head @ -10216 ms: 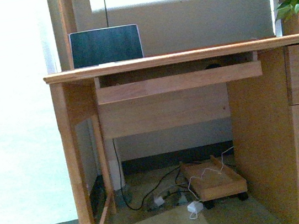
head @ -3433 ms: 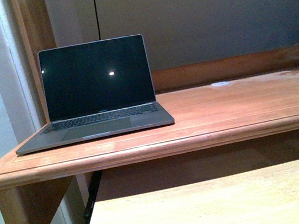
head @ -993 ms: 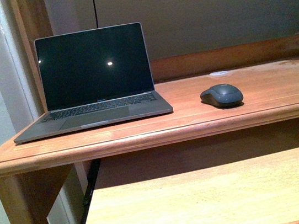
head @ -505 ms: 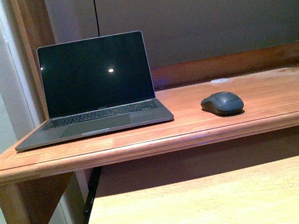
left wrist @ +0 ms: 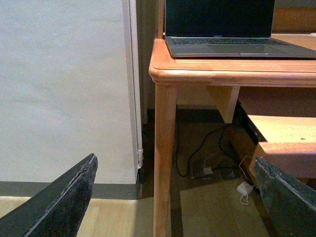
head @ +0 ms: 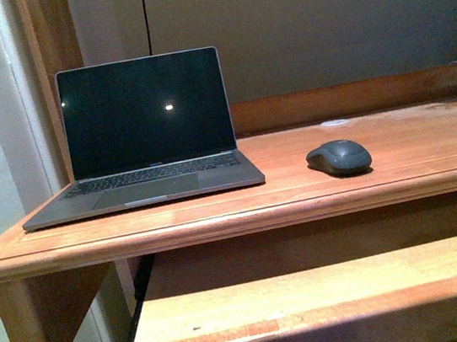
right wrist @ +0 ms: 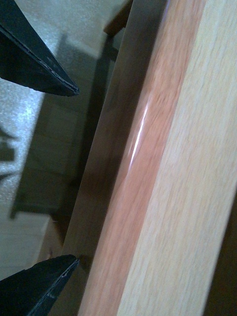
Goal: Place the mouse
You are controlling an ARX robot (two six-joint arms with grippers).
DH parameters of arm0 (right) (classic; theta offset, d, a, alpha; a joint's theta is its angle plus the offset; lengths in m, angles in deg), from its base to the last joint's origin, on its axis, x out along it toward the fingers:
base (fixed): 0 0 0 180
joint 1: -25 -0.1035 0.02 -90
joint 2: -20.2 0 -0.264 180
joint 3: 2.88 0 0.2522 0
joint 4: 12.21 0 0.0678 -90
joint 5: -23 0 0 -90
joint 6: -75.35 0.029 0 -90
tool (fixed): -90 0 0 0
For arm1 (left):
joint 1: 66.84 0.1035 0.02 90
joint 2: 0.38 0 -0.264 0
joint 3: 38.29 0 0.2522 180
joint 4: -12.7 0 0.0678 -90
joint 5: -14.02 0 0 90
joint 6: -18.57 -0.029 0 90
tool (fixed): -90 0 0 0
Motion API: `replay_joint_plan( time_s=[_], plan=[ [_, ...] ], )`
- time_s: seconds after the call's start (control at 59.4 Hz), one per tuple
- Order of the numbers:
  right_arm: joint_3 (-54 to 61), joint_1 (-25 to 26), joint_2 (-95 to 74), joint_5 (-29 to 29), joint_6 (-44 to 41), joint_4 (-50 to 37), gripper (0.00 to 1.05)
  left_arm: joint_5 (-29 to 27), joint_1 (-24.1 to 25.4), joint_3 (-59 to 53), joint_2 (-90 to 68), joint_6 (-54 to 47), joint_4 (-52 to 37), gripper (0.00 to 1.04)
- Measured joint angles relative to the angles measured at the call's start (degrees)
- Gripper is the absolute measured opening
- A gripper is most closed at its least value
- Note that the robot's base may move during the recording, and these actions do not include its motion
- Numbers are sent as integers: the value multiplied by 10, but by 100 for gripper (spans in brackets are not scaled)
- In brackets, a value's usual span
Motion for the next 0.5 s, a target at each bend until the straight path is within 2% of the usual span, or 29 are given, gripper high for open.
replay_joint_plan(
  time_s=[0.067,0.236,0.505],
  plan=[
    [-56,-44,-55,50,25,-10,97,0,0,0,0,0,0,97],
    [-157,-96,-141,131,65,-3,97,0,0,0,0,0,0,97],
    [-226,-111,-190,201,83,15,97,0,0,0,0,0,0,97]
  ],
)
